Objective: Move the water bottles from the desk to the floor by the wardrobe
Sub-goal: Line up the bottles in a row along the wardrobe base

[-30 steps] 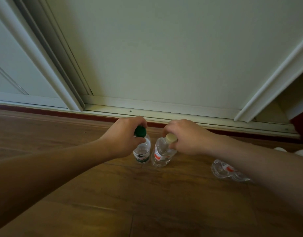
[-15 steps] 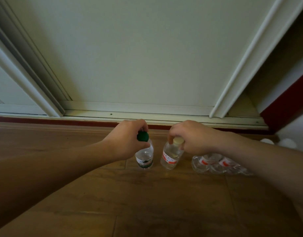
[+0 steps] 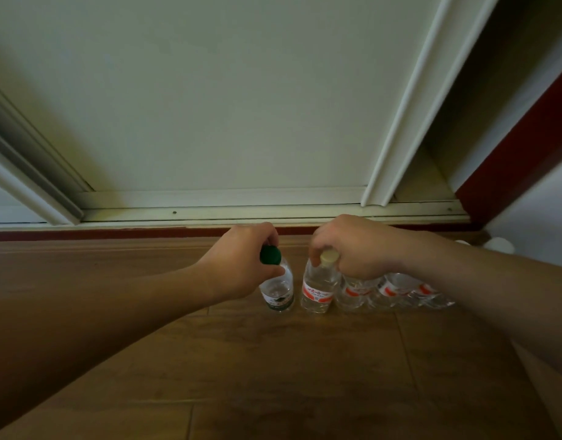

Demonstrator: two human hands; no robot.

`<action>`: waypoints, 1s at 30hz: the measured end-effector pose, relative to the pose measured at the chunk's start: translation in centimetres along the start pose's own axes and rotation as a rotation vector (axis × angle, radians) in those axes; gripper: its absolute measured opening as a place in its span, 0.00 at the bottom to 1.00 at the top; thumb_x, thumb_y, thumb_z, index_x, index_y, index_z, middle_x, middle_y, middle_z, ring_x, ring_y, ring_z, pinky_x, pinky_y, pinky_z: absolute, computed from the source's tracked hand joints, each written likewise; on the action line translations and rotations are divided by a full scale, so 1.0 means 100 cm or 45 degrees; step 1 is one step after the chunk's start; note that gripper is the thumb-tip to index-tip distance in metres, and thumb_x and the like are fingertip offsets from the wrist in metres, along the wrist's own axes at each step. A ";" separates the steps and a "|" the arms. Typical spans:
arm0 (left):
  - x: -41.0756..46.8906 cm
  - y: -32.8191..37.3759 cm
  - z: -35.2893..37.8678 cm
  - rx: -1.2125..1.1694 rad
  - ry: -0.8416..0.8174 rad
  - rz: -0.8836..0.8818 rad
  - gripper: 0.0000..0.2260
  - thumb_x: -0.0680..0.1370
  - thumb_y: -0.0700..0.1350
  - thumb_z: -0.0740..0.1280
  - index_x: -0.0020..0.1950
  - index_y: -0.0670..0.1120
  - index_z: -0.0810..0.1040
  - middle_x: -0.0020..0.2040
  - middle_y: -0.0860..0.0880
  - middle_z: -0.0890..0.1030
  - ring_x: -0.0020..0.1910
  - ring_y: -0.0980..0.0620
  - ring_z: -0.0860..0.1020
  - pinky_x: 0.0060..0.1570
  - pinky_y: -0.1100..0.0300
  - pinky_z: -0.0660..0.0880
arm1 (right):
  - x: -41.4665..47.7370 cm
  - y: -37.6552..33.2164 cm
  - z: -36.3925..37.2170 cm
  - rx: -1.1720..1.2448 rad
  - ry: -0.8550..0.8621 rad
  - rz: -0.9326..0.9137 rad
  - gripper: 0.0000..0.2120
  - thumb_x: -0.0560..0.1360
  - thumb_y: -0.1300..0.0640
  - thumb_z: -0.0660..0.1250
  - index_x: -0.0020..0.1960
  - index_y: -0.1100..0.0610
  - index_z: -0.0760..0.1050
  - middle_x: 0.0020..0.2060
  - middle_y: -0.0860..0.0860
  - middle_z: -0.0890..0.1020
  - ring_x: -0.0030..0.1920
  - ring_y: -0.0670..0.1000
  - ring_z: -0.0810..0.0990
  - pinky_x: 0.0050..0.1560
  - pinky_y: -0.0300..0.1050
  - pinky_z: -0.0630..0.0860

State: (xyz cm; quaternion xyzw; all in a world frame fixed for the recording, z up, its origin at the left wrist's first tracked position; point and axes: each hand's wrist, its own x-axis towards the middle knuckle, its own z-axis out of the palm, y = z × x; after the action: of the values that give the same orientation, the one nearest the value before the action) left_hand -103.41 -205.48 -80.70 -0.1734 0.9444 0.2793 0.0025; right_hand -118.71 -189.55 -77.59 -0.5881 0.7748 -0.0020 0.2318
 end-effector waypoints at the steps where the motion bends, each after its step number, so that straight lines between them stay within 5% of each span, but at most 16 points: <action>1: 0.001 0.001 0.001 0.002 -0.002 0.001 0.16 0.72 0.52 0.76 0.54 0.54 0.75 0.46 0.57 0.78 0.45 0.59 0.77 0.48 0.60 0.80 | 0.000 0.002 0.001 -0.001 -0.005 -0.001 0.20 0.70 0.67 0.63 0.50 0.42 0.77 0.53 0.42 0.77 0.55 0.47 0.75 0.56 0.51 0.76; 6: 0.004 0.005 0.004 -0.017 -0.010 0.018 0.16 0.72 0.51 0.76 0.55 0.53 0.75 0.47 0.57 0.78 0.45 0.58 0.77 0.48 0.59 0.80 | 0.000 0.007 0.005 0.022 0.002 -0.027 0.21 0.69 0.67 0.63 0.47 0.40 0.75 0.51 0.41 0.77 0.54 0.47 0.76 0.55 0.51 0.76; 14: 0.007 0.009 0.006 0.014 -0.032 0.062 0.15 0.73 0.51 0.75 0.56 0.53 0.74 0.47 0.57 0.77 0.43 0.60 0.76 0.42 0.66 0.75 | 0.000 0.005 0.007 0.063 0.051 -0.036 0.21 0.71 0.67 0.64 0.57 0.46 0.80 0.55 0.42 0.79 0.56 0.45 0.76 0.57 0.47 0.75; 24: 0.010 0.013 0.008 0.052 -0.064 0.109 0.17 0.72 0.49 0.76 0.59 0.51 0.78 0.50 0.57 0.78 0.46 0.59 0.75 0.46 0.67 0.72 | -0.003 0.005 0.008 0.088 0.144 0.021 0.15 0.73 0.52 0.65 0.60 0.50 0.76 0.52 0.45 0.79 0.51 0.46 0.76 0.52 0.46 0.76; 30: 0.010 0.014 0.006 0.083 -0.071 0.093 0.17 0.72 0.48 0.76 0.59 0.51 0.79 0.50 0.56 0.78 0.47 0.59 0.75 0.47 0.65 0.73 | 0.000 0.007 0.013 0.057 0.188 0.060 0.15 0.73 0.52 0.66 0.60 0.49 0.76 0.53 0.45 0.78 0.50 0.47 0.75 0.51 0.47 0.76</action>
State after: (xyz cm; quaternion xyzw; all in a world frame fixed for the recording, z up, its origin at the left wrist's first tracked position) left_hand -104.87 -204.37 -80.58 -0.1306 0.9583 0.2532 0.0243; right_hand -118.84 -189.01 -78.93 -0.5626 0.8032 -0.0573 0.1872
